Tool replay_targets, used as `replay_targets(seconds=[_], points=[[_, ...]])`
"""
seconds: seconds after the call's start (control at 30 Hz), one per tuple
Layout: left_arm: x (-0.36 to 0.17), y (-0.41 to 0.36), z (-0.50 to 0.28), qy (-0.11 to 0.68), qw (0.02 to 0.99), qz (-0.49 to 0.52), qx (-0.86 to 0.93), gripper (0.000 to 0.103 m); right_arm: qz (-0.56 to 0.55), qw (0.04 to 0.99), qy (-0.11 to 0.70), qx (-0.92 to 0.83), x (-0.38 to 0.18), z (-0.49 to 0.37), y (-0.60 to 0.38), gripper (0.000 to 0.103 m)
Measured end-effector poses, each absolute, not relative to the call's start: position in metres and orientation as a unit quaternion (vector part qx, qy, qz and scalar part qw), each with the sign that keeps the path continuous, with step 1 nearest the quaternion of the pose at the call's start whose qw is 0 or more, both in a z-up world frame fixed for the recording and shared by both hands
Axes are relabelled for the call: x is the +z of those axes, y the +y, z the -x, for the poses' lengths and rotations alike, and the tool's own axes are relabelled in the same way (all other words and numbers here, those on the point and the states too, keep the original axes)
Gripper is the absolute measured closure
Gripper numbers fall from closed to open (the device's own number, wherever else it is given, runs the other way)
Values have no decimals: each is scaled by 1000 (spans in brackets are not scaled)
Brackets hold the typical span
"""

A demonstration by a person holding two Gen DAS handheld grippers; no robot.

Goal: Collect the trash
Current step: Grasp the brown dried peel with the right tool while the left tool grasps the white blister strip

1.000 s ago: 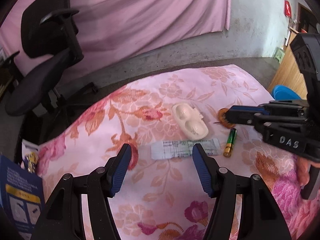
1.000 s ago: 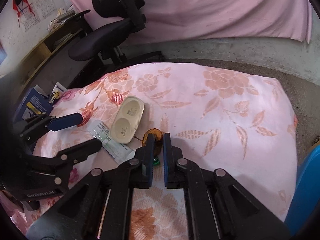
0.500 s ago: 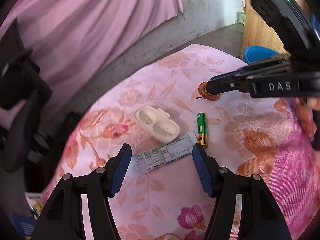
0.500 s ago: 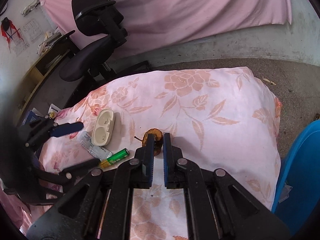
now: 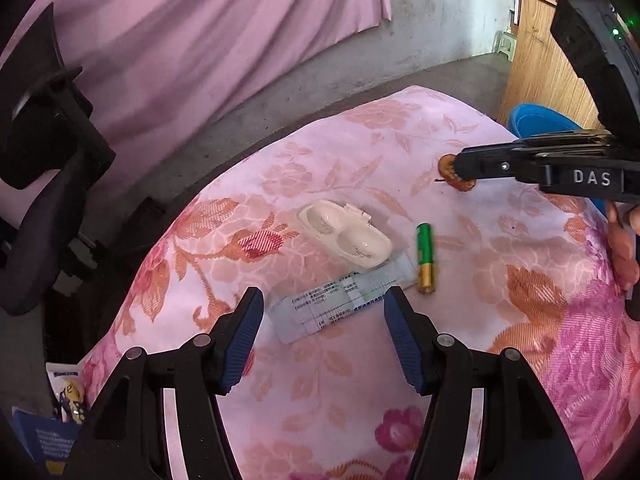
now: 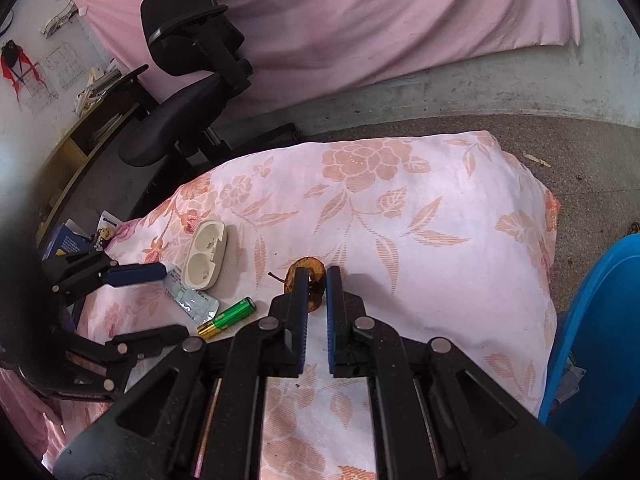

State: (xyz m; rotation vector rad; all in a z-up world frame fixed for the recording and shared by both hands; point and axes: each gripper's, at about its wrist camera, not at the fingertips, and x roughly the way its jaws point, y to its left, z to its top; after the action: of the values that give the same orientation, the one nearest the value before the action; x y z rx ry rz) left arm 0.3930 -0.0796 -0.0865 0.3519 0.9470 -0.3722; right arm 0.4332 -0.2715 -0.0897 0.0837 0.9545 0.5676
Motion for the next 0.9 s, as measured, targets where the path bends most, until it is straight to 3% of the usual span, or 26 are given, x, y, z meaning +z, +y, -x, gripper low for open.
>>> replay_targets(seconds=[0.1, 0.27, 0.37, 0.6, 0.7, 0.9], points=[[-88, -81, -394, 436, 863, -188, -172, 33, -40, 853, 450, 262, -88, -433, -277, 65], [-94, -72, -408, 475, 850, -141, -178, 33, -57, 849, 457, 260, -91, -437, -286, 65], [-93, -66, -408, 484, 848, -114, -183, 38, -60, 846, 461, 260, -92, -439, -287, 65], [-87, -71, -399, 485, 844, -114, -197, 61, -49, 847, 459, 265, -91, -437, -284, 65], [-85, -80, -396, 494, 836, -115, -208, 79, -44, 847, 458, 266, -90, -435, -283, 65], [-85, -85, -390, 492, 840, -109, -201, 83, -41, 848, 456, 267, -90, -434, -284, 65]])
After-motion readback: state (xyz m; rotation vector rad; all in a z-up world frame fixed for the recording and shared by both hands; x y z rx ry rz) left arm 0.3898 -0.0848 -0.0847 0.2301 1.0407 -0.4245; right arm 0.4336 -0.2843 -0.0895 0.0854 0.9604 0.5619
